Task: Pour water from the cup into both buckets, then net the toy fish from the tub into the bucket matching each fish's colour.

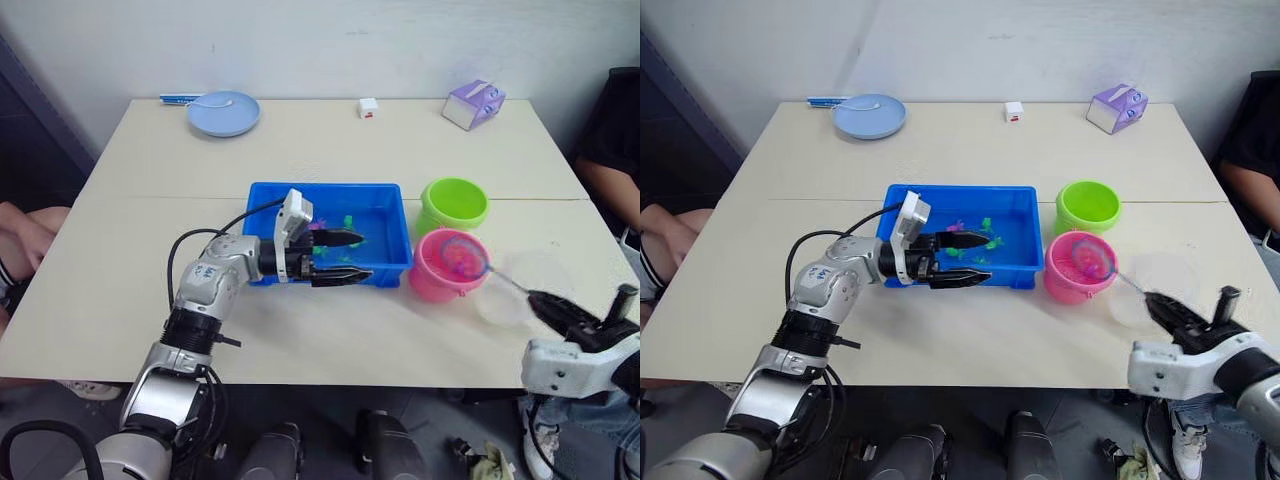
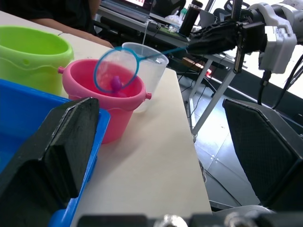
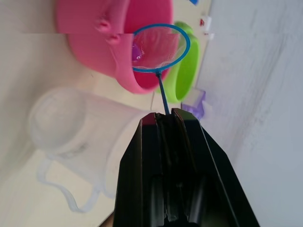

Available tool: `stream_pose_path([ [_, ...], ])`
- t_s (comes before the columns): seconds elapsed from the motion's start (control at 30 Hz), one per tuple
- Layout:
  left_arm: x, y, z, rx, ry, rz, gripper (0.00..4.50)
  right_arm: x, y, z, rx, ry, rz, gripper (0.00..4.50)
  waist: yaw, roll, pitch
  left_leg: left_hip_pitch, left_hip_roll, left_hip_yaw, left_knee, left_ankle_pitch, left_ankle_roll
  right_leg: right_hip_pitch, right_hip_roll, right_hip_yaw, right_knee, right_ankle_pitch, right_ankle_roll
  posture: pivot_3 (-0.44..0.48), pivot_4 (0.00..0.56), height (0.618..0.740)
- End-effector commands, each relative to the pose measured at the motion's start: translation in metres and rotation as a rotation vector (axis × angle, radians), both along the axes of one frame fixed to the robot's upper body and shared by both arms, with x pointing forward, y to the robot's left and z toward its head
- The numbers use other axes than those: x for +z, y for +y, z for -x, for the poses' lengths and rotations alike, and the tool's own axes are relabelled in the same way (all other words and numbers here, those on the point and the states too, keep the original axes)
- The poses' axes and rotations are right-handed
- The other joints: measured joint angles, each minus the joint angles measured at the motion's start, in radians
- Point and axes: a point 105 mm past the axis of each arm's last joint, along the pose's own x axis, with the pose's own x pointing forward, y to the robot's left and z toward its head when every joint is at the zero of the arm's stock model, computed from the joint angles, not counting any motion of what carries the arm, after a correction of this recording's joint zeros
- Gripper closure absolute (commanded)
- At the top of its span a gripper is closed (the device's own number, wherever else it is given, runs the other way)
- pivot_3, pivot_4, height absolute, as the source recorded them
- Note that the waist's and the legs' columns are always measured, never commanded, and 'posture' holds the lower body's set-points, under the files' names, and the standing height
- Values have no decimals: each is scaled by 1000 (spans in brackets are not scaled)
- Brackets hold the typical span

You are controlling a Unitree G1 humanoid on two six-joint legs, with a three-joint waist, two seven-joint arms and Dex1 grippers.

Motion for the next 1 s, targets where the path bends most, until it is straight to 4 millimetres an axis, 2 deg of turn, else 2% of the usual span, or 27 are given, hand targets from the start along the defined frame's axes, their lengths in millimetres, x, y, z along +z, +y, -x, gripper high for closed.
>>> stream_pose_path([
  [0.03,13,3,1,11,-58,18,0,25,-10,-7,-19,-133,82,3713,0,0,0,0,0,0,0,0,0,0,0,0,0,0,0,0,150,740],
  [0.1,13,3,1,12,-58,18,0,28,-8,-9,5,-145,91,3713,2,0,0,0,-1,0,1,0,0,0,0,0,0,0,0,0,150,740],
  [0.17,13,3,0,15,-60,18,0,19,-6,-8,29,-91,106,3713,1,0,0,0,0,0,0,0,0,0,0,0,0,0,0,0,150,740],
  [0.27,13,3,0,18,-60,20,0,-1,1,-1,76,32,27,3713,2,0,0,0,0,0,0,0,0,0,0,0,0,0,0,0,150,740],
  [0.37,13,4,0,25,-63,18,0,18,-9,-9,-13,-96,-102,3713,0,0,0,0,0,0,1,0,0,1,0,0,0,0,0,0,150,740],
  [0.5,8,12,-5,70,-68,-6,0,34,11,-18,10,-144,-371,3713,-4,0,0,1,1,0,1,0,0,0,0,0,0,0,0,0,150,740],
  [0.6,4,25,-9,131,-62,-25,0,44,28,-31,22,-133,-619,3713,-8,0,0,1,2,0,0,0,-1,0,1,0,0,0,0,0,150,740],
  [0.73,-1,51,-14,238,-62,-63,0,39,61,-52,78,35,-860,3713,-5,1,0,1,2,-1,1,0,-1,0,0,0,0,0,0,0,150,740],
  [0.87,-3,82,-18,364,-61,-91,0,33,82,-83,84,116,-906,3713,-6,1,0,0,1,-1,1,0,-1,-1,0,0,0,0,0,0,150,740],
  [1.0,-3,103,-15,450,-60,-113,0,25,97,-104,101,166,-849,3713,1,1,0,-1,1,-4,0,0,-1,-1,-1,-3,0,0,-1,0,150,740],
])
